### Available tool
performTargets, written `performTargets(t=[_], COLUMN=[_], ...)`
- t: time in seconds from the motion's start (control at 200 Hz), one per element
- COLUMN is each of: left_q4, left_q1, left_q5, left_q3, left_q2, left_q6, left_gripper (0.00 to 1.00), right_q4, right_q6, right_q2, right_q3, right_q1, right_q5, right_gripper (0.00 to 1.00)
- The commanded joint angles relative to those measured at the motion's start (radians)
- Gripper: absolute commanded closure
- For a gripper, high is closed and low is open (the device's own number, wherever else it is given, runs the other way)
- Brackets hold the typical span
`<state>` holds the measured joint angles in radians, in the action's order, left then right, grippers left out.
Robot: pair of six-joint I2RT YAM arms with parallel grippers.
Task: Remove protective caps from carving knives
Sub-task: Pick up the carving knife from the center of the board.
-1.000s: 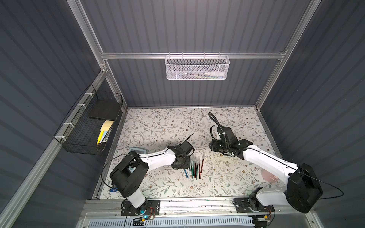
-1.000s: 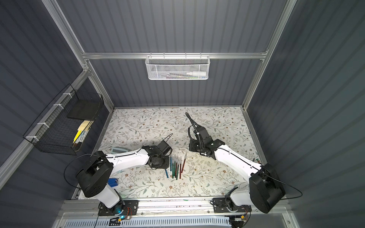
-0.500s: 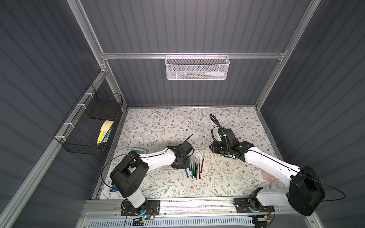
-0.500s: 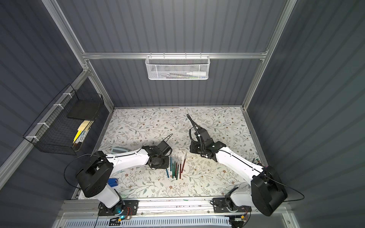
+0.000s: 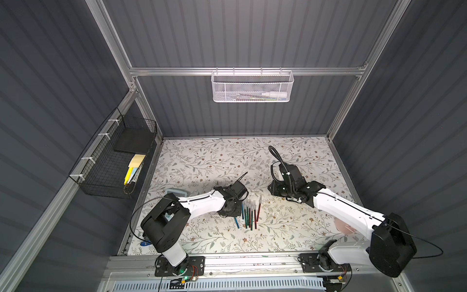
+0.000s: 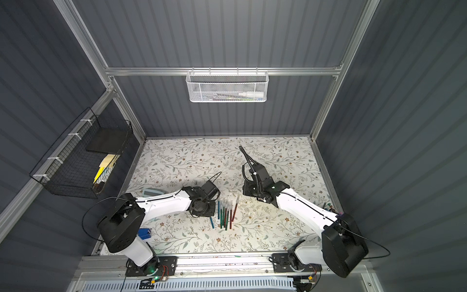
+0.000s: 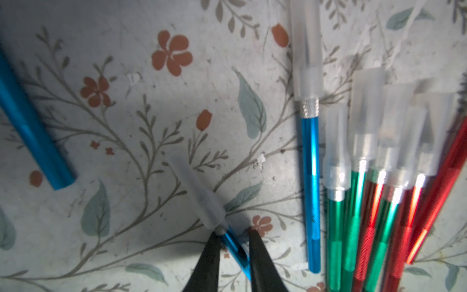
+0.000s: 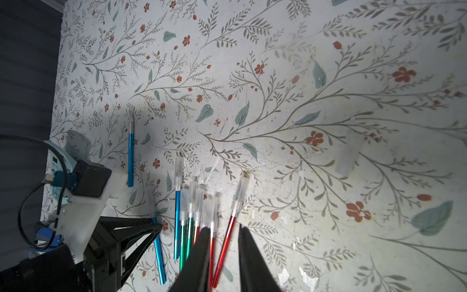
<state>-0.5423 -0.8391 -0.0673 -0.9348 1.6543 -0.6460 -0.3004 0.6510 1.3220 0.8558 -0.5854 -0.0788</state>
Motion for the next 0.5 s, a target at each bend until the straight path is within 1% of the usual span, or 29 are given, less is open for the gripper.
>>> performTargets(t=[0.0,0.32,0.495], left_q4=[-0.043,-0.037,-0.019], left_q1=[-0.006,-0.006,-0.006], left_q5=[-0.027,-0.040,-0.032], left_q3=[-0.039,-0.108,-0.116], left_q2=[0.030,0.092,0.091], left_q6=[0.039,0.102,0.136], left_gripper=[0.78,0.80,0.80], right_q4=[0.005,0.006,0.001], right_q6=[0.006,0.006,0.004], right_q2=[0.014,0.008,0.007], right_q3=[0.005,0.002,-0.003], right_q1=[-0.004,-0.003,-0.004], right_q5=[0.008,0.018,0.035], right_gripper=[0.77,0.77,0.77])
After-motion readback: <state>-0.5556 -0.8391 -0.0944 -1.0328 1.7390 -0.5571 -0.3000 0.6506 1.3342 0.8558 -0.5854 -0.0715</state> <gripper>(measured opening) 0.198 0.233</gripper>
